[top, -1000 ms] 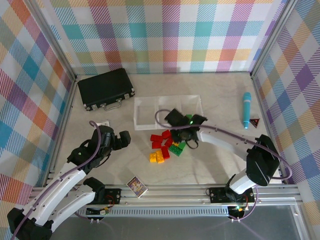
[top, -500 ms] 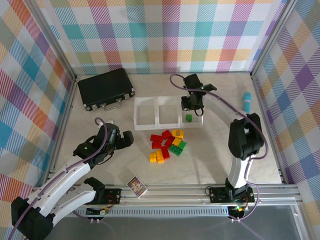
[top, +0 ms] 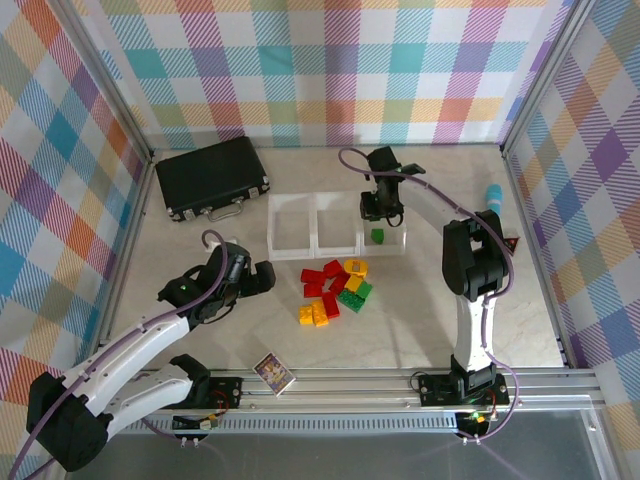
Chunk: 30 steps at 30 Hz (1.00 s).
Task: Sort the legos into containers by color
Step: Place the lego in the container.
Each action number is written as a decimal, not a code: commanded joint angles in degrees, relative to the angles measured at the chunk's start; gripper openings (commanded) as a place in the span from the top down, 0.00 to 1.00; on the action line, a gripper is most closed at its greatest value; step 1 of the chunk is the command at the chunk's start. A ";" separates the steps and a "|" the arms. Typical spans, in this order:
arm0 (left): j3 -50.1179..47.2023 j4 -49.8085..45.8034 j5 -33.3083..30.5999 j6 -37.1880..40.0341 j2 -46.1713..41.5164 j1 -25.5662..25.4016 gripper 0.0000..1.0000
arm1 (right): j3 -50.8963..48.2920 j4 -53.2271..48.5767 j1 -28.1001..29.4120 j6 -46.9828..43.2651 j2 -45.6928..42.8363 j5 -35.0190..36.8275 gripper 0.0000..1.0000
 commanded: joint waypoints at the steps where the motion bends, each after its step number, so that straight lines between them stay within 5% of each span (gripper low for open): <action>1: 2.34 -0.12 1.42 -0.46 -0.39 -0.89 0.00 | 2.54 0.48 -0.40 -0.70 1.05 -1.54 0.58; 13: 2.69 -6.10 -4.46 -8.86 0.71 -0.89 0.00 | 5.10 -1.85 -0.40 -0.27 -2.26 -3.59 0.45; 18: 3.32 -7.02 -0.95 -2.79 3.01 -2.29 0.00 | 2.51 -2.53 -0.40 1.27 -8.55 -6.91 0.41; 22: 0.64 -2.96 2.59 -2.28 1.31 -6.33 0.00 | -3.64 -2.41 -0.32 3.06 -15.92 -7.39 0.40; 30: 6.77 -7.44 -7.46 -6.26 9.95 -21.33 0.00 | -27.40 3.81 -0.40 7.35 -35.43 -3.97 0.23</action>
